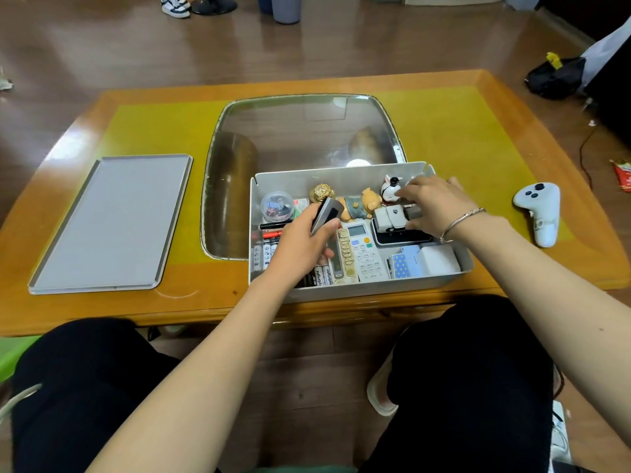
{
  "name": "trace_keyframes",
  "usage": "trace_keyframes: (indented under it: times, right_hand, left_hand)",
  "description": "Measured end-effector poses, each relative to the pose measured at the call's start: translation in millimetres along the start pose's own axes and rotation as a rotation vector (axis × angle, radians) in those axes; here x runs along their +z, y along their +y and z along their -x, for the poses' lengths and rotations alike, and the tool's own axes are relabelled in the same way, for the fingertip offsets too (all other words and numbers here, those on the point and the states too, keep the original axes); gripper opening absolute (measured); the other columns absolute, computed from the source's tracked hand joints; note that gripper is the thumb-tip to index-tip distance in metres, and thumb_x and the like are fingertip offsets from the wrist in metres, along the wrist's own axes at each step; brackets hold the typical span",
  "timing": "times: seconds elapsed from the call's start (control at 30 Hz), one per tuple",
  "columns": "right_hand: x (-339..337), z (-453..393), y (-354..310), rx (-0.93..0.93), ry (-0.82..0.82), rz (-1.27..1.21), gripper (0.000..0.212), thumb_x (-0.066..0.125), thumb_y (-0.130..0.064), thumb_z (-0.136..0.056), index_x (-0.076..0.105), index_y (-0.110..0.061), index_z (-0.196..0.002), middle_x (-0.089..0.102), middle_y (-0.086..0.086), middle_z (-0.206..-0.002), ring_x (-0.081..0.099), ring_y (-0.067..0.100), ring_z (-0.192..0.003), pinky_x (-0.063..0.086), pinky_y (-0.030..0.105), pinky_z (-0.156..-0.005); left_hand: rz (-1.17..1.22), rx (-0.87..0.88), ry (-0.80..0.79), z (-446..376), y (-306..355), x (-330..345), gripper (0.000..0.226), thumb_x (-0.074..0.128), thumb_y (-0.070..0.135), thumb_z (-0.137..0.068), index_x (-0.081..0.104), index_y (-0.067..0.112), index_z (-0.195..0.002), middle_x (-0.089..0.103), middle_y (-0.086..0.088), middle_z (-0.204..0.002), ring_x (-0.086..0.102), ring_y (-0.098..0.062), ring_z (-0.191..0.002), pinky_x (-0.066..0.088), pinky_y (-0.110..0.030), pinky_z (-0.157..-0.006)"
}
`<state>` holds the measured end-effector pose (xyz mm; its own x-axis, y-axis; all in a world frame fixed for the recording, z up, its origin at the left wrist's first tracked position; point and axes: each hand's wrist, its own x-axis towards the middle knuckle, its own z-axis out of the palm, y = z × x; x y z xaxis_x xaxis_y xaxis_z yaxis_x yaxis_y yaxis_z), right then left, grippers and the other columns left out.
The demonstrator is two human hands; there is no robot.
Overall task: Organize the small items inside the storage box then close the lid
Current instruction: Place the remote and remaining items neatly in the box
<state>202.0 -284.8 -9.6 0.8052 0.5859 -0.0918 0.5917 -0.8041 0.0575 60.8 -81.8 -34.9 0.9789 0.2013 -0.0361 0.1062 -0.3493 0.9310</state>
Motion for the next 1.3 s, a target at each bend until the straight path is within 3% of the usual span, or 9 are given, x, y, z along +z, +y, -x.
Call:
trace_keyframes:
  times: [0.2, 0.33, 0.5, 0.6, 0.7, 0.83, 1.0, 1.13, 1.3]
  right_hand:
    - [-13.3, 14.6, -7.3, -0.105, 0.142, -0.215, 0.050, 0.068, -0.026, -0.082, 0.051, -0.030, -0.129, 0.059, -0.002, -0.122, 0.050, 0.021, -0.112, 0.028, 0.031, -0.083]
    - [-21.1, 26.2, -15.4, -0.251, 0.118, -0.385, 0.044, 0.072, -0.018, -0.079, 0.061, -0.020, -0.122, 0.064, 0.003, -0.109, 0.054, 0.015, -0.085, 0.034, 0.025, -0.079]
    - [-19.2, 35.3, -0.7, -0.159, 0.104, -0.297, 0.028, 0.070, -0.019, -0.081, 0.069, -0.015, -0.109, 0.069, 0.009, -0.102, 0.060, 0.029, -0.096, 0.040, 0.032, -0.078]
    - [-16.6, 37.3, 11.6, -0.120, 0.051, -0.208, 0.028, 0.072, -0.022, -0.080, 0.069, -0.014, -0.107, 0.065, 0.010, -0.103, 0.059, 0.030, -0.098, 0.043, 0.035, -0.080]
    - [-12.0, 37.0, 15.9, -0.103, 0.018, -0.119, 0.027, 0.071, -0.024, -0.079, 0.070, -0.018, -0.105, 0.064, 0.007, -0.102, 0.059, 0.029, -0.096, 0.040, 0.031, -0.072]
    - [-7.3, 32.9, 15.1, -0.051, -0.047, -0.025, 0.028, 0.072, -0.026, -0.077, 0.070, -0.027, -0.105, 0.068, 0.006, -0.099, 0.061, 0.029, -0.093, 0.044, 0.029, -0.069]
    - [-4.5, 29.9, 10.2, 0.014, -0.117, -0.015, 0.029, 0.072, -0.026, -0.076, 0.070, -0.034, -0.104, 0.069, 0.003, -0.099, 0.062, 0.028, -0.090, 0.051, 0.031, -0.068]
    - [-2.4, 27.9, 6.1, 0.022, -0.135, 0.078, 0.032, 0.068, -0.024, -0.080, 0.066, -0.033, -0.111, 0.066, 0.004, -0.110, 0.062, 0.027, -0.097, 0.042, 0.026, -0.065]
    - [2.0, 27.8, -0.1, 0.065, -0.127, 0.109, 0.028, 0.061, -0.024, -0.086, 0.064, -0.034, -0.112, 0.063, 0.006, -0.113, 0.062, 0.030, -0.099, 0.038, 0.027, -0.066]
  left_hand:
    - [-0.152, -0.040, -0.079, -18.7, 19.1, 14.9, 0.014, 0.048, 0.024, -0.095, 0.037, 0.019, -0.100, 0.062, -0.002, -0.089, 0.058, -0.013, -0.059, 0.044, -0.020, -0.044]
    - [-0.266, 0.094, -0.193, -24.5, 29.5, 32.7, 0.018, 0.059, 0.019, -0.091, 0.044, 0.017, -0.100, 0.063, 0.000, -0.091, 0.060, -0.017, -0.078, 0.043, -0.022, -0.062]
    - [-0.244, 0.194, -0.157, -28.4, 34.4, 53.5, 0.025, 0.068, 0.017, -0.087, 0.058, 0.014, -0.110, 0.065, -0.001, -0.106, 0.058, -0.018, -0.099, 0.042, -0.027, -0.083]
    - [-0.426, 0.174, -0.086, -24.8, 30.9, 58.5, 0.038, 0.063, 0.019, -0.089, 0.049, 0.015, -0.124, 0.054, -0.004, -0.124, 0.046, -0.021, -0.117, 0.038, -0.034, -0.097]
    - [-0.518, 0.125, -0.033, -16.4, 28.0, 59.0, 0.027, 0.052, 0.013, -0.091, 0.050, 0.015, -0.117, 0.057, -0.003, -0.109, 0.051, -0.026, -0.105, 0.043, -0.041, -0.087]
    - [-0.538, 0.082, -0.185, -4.6, 30.5, 62.4, 0.025, 0.046, 0.015, -0.088, 0.062, 0.022, -0.106, 0.061, 0.004, -0.082, 0.059, -0.025, -0.087, 0.042, -0.033, -0.069]
    - [-0.573, 0.047, -0.313, -0.9, 31.9, 68.8, 0.032, 0.042, 0.022, -0.090, 0.066, 0.031, -0.111, 0.061, 0.007, -0.083, 0.057, -0.023, -0.098, 0.045, -0.033, -0.080]
    - [-0.643, 0.028, -0.424, -0.2, 29.0, 73.9, 0.042, 0.037, 0.023, -0.092, 0.060, 0.032, -0.126, 0.064, 0.001, -0.122, 0.044, -0.027, -0.122, 0.039, -0.039, -0.099]
    - [-0.614, 0.021, -0.466, -1.0, 27.0, 74.9, 0.043, 0.036, 0.022, -0.093, 0.057, 0.027, -0.130, 0.059, 0.001, -0.131, 0.042, -0.026, -0.127, 0.038, -0.040, -0.100]
